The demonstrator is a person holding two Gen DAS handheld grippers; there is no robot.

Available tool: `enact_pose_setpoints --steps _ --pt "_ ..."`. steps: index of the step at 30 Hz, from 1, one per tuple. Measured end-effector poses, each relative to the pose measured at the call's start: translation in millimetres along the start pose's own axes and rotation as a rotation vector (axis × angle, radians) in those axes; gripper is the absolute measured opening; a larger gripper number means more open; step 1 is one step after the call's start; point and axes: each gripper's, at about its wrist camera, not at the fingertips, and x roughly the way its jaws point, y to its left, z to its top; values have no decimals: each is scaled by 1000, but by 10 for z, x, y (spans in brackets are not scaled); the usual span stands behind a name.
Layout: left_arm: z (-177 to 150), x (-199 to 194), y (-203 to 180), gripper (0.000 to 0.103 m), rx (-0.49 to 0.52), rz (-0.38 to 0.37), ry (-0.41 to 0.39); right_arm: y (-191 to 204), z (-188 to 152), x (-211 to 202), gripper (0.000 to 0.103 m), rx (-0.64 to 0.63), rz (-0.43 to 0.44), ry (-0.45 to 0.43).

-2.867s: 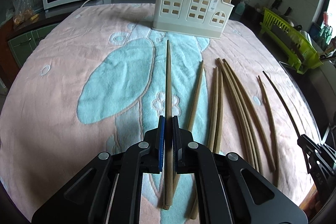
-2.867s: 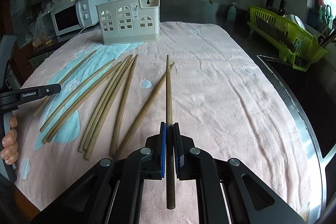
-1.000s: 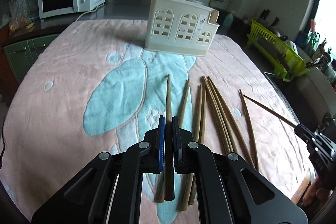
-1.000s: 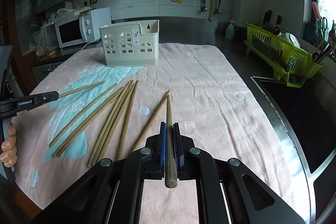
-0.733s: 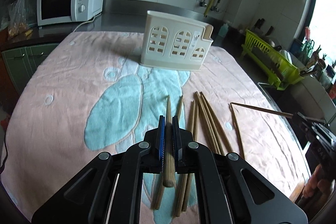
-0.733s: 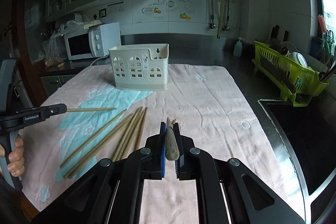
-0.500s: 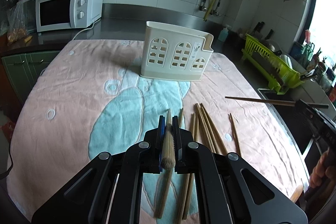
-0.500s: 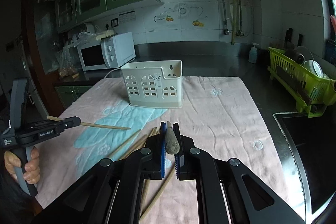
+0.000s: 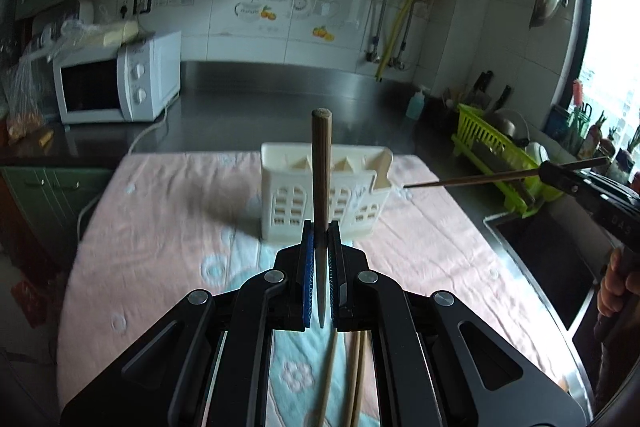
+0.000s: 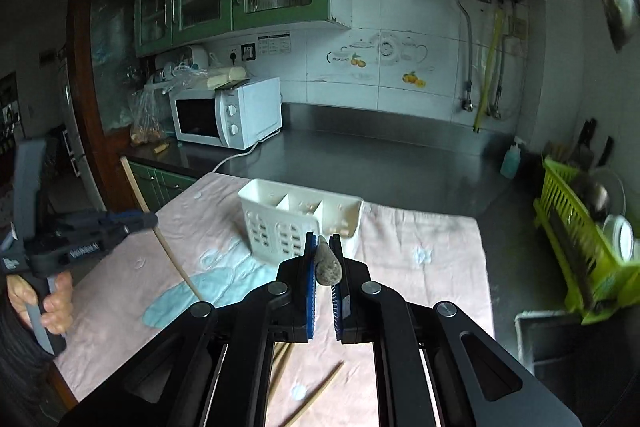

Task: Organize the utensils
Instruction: 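Carry both chopsticks to the white holder and lower them into it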

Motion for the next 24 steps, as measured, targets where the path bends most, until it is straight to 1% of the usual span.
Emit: enact_pose_setpoints --steps 2,8,10,13,17,23,24 --pt "203 -17 -20 5 8 14 -33 -52 131 98 6 -1 14 23" --pt "838 14 -50 5 14 45 -152 -93 392 390 6 -55 -16 61" --pt "1015 77 -50 5 11 52 -176 -110 444 505 6 -65 -28 73" --pt "1181 252 -30 5 9 87 -194 -166 501 677 7 -66 -37 90" --pt "1278 540 44 5 1 121 -184 -226 503 865 7 -64 -26 119" --pt "1247 941 194 6 -18 127 -112 -238 439 1167 7 -59 -8 172" --pt "1230 986 214 6 -17 138 -98 -240 431 1210 7 -53 -4 178"
